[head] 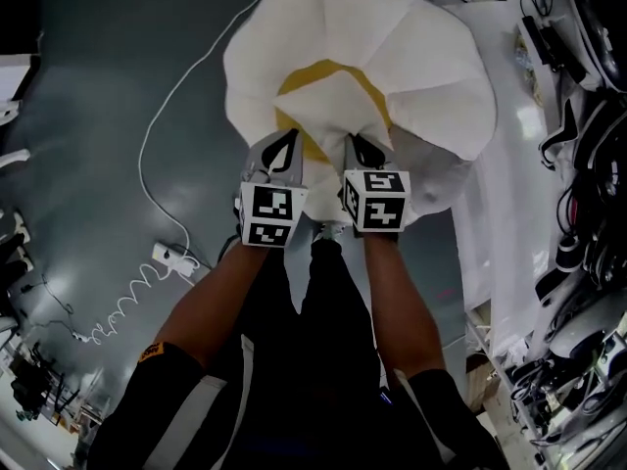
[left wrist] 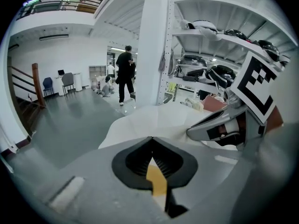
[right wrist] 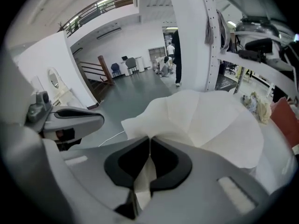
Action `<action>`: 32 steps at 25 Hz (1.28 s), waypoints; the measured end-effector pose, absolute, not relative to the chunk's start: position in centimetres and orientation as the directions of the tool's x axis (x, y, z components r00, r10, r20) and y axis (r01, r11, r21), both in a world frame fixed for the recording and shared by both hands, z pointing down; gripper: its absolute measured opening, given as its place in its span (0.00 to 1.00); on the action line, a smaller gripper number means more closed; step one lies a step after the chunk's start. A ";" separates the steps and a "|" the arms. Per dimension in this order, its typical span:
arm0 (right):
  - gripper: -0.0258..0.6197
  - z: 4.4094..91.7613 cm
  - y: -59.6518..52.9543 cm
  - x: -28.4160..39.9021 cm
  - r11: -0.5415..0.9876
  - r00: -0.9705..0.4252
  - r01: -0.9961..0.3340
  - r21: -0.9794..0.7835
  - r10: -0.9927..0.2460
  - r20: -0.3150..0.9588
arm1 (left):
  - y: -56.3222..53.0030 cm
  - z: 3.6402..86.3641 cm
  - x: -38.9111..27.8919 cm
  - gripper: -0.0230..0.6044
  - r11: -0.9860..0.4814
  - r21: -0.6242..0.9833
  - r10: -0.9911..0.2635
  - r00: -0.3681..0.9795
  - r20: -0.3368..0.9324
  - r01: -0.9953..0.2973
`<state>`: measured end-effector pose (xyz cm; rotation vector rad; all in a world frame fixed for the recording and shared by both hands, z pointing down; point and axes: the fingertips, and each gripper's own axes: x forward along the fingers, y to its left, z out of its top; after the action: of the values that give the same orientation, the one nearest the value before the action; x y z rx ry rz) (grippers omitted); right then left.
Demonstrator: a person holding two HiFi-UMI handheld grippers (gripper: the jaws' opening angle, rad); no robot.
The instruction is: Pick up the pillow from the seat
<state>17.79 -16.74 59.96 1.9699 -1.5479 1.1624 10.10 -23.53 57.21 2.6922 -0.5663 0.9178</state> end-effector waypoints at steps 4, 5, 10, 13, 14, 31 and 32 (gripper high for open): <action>0.07 56.4 -15.4 17.4 -0.326 0.064 -0.926 -0.190 -0.633 0.772 | -22.4 53.6 9.6 0.04 -0.896 0.110 -0.281 0.742 0.609 -0.430; 0.07 55.6 -15.1 17.3 -0.325 0.066 -0.926 -0.190 -0.638 0.767 | -22.1 52.7 9.5 0.04 -0.897 0.112 -0.279 0.746 0.604 -0.427; 0.07 51.1 -13.2 15.8 -0.310 0.073 -0.932 -0.187 -0.667 0.741 | -20.2 48.2 8.2 0.04 -0.913 0.110 -0.261 0.770 0.582 -0.393; 0.07 48.3 -11.9 15.0 -0.302 0.079 -0.935 -0.188 -0.691 0.718 | -19.0 45.5 7.7 0.04 -0.920 0.106 -0.259 0.787 0.559 -0.377; 0.07 47.5 -11.4 14.8 -0.301 0.082 -0.935 -0.189 -0.699 0.710 | -18.6 44.6 7.6 0.04 -0.920 0.108 -0.260 0.792 0.552 -0.377; 0.07 36.6 -2.8 13.3 -0.245 0.120 -0.961 -0.128 -0.787 0.606 | -9.4 34.1 7.2 0.04 -0.937 0.114 -0.245 0.853 0.462 -0.331; 0.07 36.0 -2.3 13.2 -0.239 0.119 -0.963 -0.123 -0.791 0.600 | -8.9 33.4 7.2 0.04 -0.939 0.109 -0.246 0.856 0.454 -0.328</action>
<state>13.19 -2.28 36.04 2.1060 -1.7195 0.8236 7.22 -8.94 33.43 2.8495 -0.4446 0.6609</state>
